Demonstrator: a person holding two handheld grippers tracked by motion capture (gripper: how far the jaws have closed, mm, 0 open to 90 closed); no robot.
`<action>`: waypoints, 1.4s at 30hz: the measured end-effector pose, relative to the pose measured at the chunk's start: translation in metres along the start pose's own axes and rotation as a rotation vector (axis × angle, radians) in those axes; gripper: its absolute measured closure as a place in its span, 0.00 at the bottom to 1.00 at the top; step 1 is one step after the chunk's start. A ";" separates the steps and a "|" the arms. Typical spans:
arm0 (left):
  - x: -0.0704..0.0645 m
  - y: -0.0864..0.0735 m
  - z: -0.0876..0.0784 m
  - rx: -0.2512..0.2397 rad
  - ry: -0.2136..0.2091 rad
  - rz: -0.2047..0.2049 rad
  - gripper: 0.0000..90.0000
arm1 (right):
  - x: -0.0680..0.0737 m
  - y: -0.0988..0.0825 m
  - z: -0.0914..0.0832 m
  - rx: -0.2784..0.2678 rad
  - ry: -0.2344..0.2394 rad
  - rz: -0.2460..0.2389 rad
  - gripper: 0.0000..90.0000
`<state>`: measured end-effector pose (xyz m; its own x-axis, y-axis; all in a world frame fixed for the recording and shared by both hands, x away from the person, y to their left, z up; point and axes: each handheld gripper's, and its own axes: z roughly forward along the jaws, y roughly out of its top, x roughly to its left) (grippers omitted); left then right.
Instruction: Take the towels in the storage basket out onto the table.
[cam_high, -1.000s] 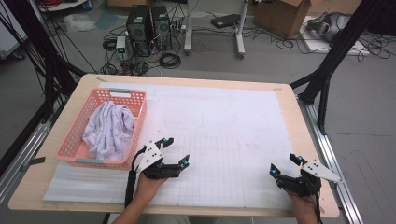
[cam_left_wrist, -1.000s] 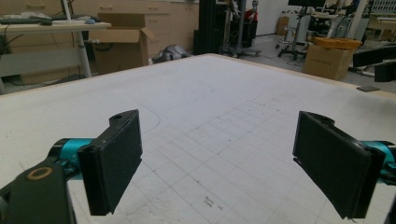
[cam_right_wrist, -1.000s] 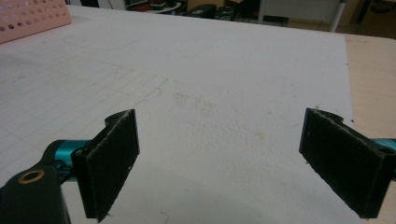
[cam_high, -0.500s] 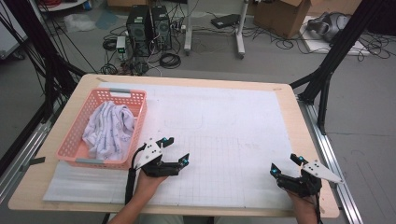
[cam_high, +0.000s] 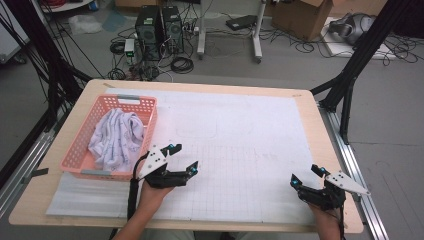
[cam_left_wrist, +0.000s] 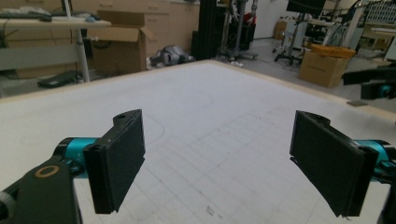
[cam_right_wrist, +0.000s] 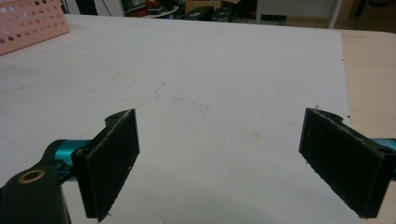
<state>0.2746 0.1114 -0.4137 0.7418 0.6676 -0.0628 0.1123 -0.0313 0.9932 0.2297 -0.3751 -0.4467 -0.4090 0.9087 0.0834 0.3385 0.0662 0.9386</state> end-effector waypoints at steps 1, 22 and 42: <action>0.001 0.006 -0.003 -0.004 0.002 0.007 0.20 | 0.000 0.000 0.000 0.002 0.003 -0.005 0.12; 0.055 0.077 -0.068 -0.043 0.137 0.024 0.19 | 0.000 0.000 0.001 0.011 0.006 -0.009 0.12; 0.141 0.077 -0.086 0.125 0.295 -0.076 0.18 | 0.001 0.001 0.002 0.025 0.010 -0.014 0.12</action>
<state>0.3314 0.2669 -0.3379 0.5067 0.8577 -0.0866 0.2540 -0.0525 0.9658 0.2314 -0.3736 -0.4469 -0.4223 0.9035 0.0733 0.3533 0.0896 0.9312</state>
